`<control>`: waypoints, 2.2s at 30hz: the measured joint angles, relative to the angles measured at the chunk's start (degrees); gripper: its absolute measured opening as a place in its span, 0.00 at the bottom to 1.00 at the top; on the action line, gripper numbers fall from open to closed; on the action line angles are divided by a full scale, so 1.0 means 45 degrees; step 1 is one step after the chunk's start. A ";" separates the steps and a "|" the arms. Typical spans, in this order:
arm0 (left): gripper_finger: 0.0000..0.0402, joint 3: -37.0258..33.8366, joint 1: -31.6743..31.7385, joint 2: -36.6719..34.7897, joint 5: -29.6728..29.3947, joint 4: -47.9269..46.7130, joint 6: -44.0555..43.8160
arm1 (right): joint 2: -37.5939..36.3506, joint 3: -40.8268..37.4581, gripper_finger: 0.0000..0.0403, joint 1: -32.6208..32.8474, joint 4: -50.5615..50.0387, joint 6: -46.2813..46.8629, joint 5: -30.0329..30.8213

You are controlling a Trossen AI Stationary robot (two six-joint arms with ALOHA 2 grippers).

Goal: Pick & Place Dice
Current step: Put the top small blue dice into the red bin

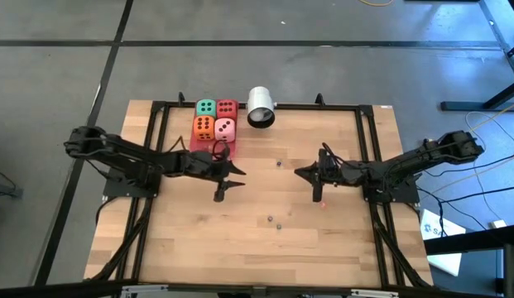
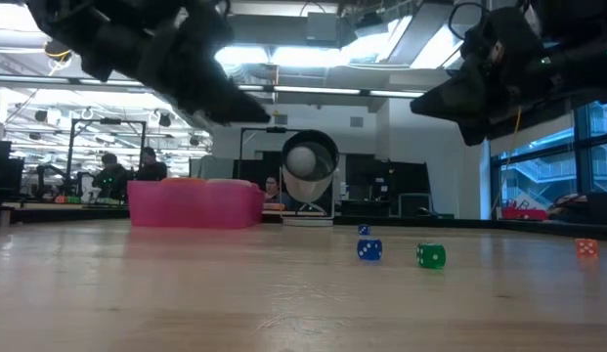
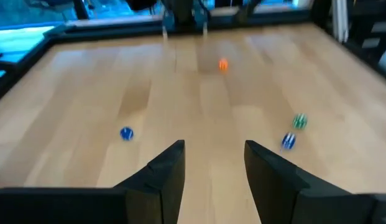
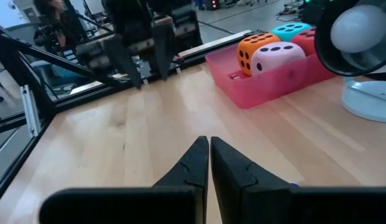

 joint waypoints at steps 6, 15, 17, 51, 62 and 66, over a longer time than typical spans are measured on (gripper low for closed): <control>0.38 0.0000 0.0005 0.1441 -0.0012 0.0071 0.1198 | 0.0000 0.0000 0.05 -0.0191 0.0000 0.0020 -0.0004; 0.38 0.0000 0.0018 0.2461 -0.0044 0.1047 0.2170 | 0.0000 0.0000 0.05 -0.0245 0.0063 0.0091 -0.0001; 0.38 0.0000 0.0074 0.2461 -0.0036 0.1093 0.2223 | 0.0000 0.0000 0.05 -0.0256 0.0063 0.0093 -0.0005; 0.41 0.0010 0.1870 0.2368 0.0795 0.1870 -0.0510 | 0.5331 0.1824 0.71 -0.1801 -0.0856 -0.1645 -0.0492; 0.39 0.0010 0.1904 0.2320 0.0799 0.1857 -0.1763 | 0.8638 0.3272 0.68 -0.1881 -0.0374 -0.1680 0.0402; 0.38 0.0010 0.1894 0.2320 0.0916 0.1857 -0.1853 | 0.8801 0.3488 0.67 -0.2010 -0.0354 -0.1670 0.0733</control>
